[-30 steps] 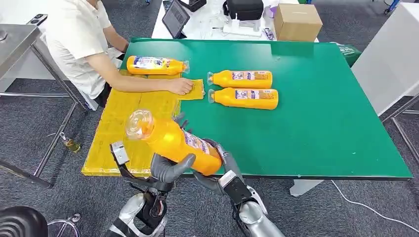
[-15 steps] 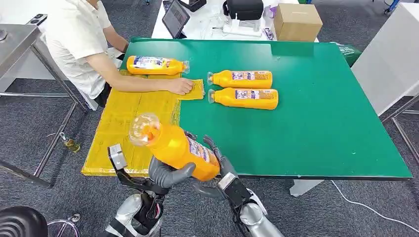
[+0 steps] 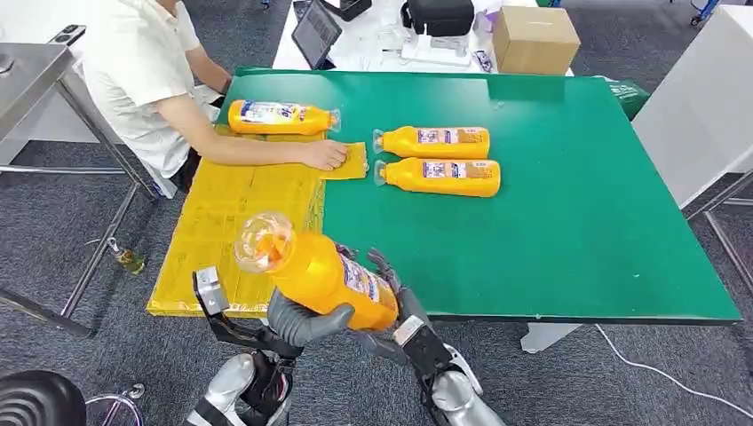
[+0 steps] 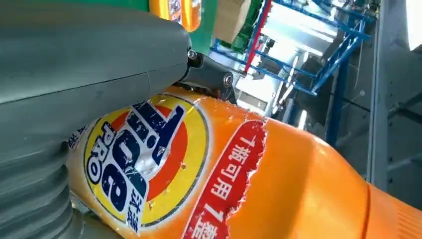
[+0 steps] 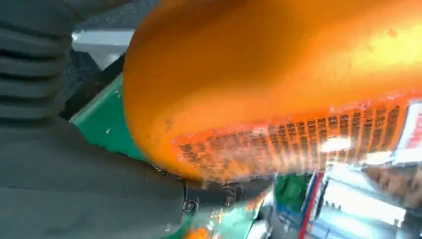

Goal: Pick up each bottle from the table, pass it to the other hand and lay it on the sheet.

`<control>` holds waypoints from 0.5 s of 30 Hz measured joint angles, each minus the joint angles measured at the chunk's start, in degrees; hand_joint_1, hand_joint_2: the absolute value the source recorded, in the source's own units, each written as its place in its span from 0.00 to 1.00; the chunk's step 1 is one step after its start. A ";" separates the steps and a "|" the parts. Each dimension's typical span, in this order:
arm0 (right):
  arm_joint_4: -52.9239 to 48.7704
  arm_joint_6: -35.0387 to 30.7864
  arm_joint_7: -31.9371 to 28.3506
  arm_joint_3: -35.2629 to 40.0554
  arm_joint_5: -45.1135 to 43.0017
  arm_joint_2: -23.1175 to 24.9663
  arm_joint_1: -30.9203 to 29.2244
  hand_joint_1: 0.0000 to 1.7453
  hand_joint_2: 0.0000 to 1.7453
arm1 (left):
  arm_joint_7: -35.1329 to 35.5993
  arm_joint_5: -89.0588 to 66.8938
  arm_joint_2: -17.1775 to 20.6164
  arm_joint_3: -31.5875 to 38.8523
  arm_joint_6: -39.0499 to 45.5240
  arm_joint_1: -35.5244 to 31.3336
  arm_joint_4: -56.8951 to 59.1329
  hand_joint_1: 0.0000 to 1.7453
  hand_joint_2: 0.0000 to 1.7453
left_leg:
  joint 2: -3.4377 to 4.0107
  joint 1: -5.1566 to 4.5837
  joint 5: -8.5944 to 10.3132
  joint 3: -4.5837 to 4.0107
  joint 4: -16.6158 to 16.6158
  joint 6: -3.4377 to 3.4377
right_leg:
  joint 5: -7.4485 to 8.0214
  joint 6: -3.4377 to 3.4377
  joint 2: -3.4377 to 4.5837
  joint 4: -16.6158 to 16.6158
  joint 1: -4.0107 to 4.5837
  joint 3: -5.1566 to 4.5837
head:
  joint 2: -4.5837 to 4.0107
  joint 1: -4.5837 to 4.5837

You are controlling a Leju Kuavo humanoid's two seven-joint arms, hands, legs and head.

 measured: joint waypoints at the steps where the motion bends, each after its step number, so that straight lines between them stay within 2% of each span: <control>1: -1.29 -4.36 0.00 -0.31 0.29 0.24 0.94 0.00 0.00 | -0.13 -1.34 0.02 0.07 1.40 0.02 -0.37 0.95 1.00 | -0.02 0.00 0.00 -0.02 0.00 0.00 | 0.00 0.00 -0.01 0.00 0.00 0.00 | 0.00 0.04; 3: -5.45 -16.82 0.02 -1.71 -0.33 0.77 2.67 0.00 0.00 | -0.55 -6.83 0.26 0.57 6.37 0.12 -0.98 0.86 1.00 | -0.05 0.00 0.00 -0.06 0.00 0.00 | -0.01 0.00 -0.01 0.00 0.00 -0.02 | 0.00 0.04; 4: -7.59 -21.25 0.02 -2.65 -1.25 1.01 2.97 0.00 0.00 | -0.41 -8.79 0.44 0.88 8.70 0.34 -1.05 0.88 1.00 | 0.01 0.00 -0.01 -0.04 0.00 0.00 | -0.01 0.00 0.00 0.00 0.00 -0.05 | 0.00 0.02; 6: -12.53 -27.69 0.02 -5.10 -2.80 1.27 3.98 0.00 0.00 | 0.61 -8.41 0.70 2.08 11.78 0.60 -1.44 0.83 1.00 | 0.05 0.00 -0.01 -0.04 0.00 0.00 | 0.00 -0.01 0.01 0.00 0.00 -0.06 | 0.00 0.06; 9: -19.74 -29.06 0.04 -10.46 -0.02 3.37 6.49 0.00 0.00 | 0.39 -10.21 0.96 4.31 16.57 0.93 -3.59 0.89 1.00 | 0.03 0.00 -0.01 -0.05 0.00 -0.01 | 0.00 -0.01 0.00 0.00 0.00 -0.07 | 0.00 0.00; 13: -26.14 -29.49 0.07 -19.26 1.90 7.15 7.58 0.00 0.00 | -1.68 -25.52 1.66 5.31 29.36 0.41 -5.00 0.86 1.00 | 0.02 0.01 0.00 -0.03 0.00 -0.01 | 0.00 -0.01 0.00 0.00 0.01 -0.06 | 0.00 0.04; 15: -27.82 -29.49 0.07 -22.58 2.56 8.61 7.82 0.00 0.00 | -1.99 -29.90 1.97 5.62 32.65 -0.09 -4.94 0.83 1.00 | 0.03 0.01 0.00 -0.03 0.00 -0.01 | 0.00 -0.01 0.01 0.00 0.00 -0.05 | 0.00 0.02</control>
